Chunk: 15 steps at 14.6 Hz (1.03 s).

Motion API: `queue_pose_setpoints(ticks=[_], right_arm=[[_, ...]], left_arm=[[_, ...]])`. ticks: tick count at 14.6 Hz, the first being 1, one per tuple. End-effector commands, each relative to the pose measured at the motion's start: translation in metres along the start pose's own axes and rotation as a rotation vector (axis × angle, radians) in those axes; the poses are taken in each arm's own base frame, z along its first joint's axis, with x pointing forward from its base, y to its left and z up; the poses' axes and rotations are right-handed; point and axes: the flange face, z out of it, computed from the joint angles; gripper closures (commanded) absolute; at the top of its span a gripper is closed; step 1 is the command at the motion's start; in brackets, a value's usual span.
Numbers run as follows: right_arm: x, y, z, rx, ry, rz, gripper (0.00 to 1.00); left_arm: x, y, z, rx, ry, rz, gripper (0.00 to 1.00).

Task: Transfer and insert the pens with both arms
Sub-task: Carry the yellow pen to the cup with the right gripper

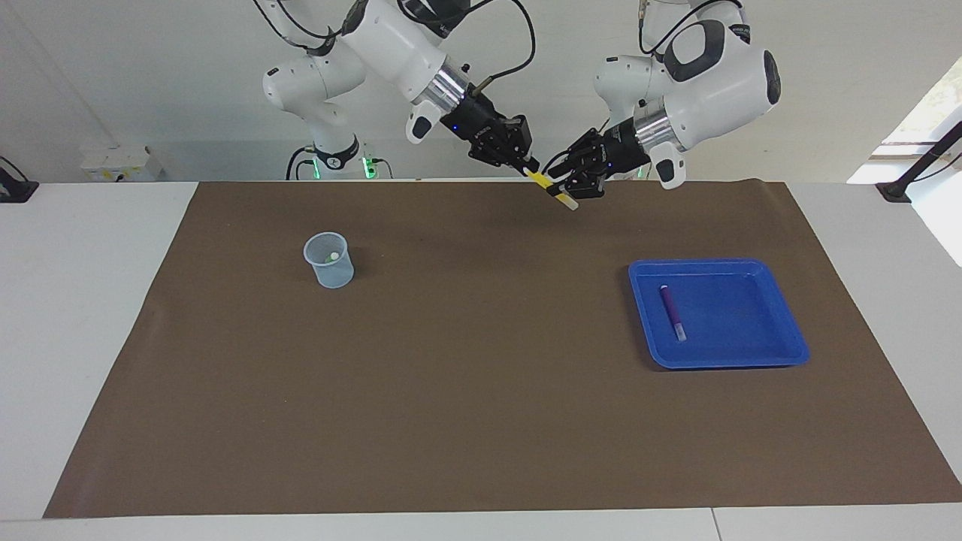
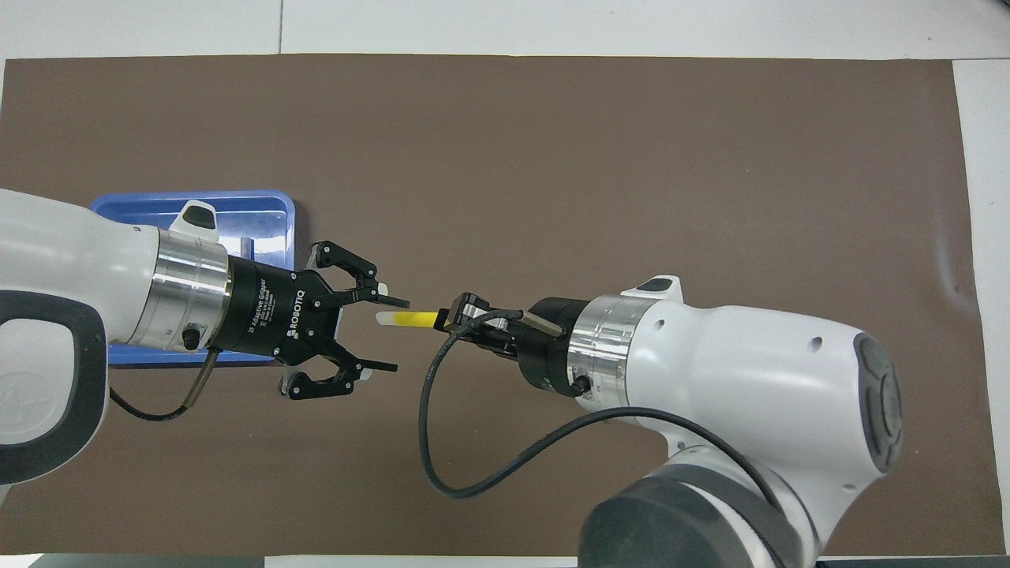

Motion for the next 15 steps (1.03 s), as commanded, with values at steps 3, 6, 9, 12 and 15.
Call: queue_pose_setpoints(ticks=[3,6,9,12,15], right_arm=[[0.045,0.044,-0.078,-0.298,-0.137,-0.313,1.00],[0.052,0.086,-0.094,-0.575,-0.230,-0.594,1.00],[0.047,0.129,-0.095,-0.800,-0.320,-0.810,1.00],[0.042,0.171,-0.091,-0.811,-0.349,-0.848,1.00],[0.034,0.193,-0.078,-0.821,-0.330,-0.892,1.00]], left_arm=[[0.023,-0.008,-0.007,0.054,0.206,0.340,0.00],[0.059,-0.009,-0.019,0.159,0.358,0.532,0.00],[0.104,-0.008,-0.032,0.282,0.419,0.754,0.00],[0.153,0.007,-0.030,0.407,0.477,0.985,0.00],[0.199,0.027,-0.015,0.459,0.521,1.131,0.00]])
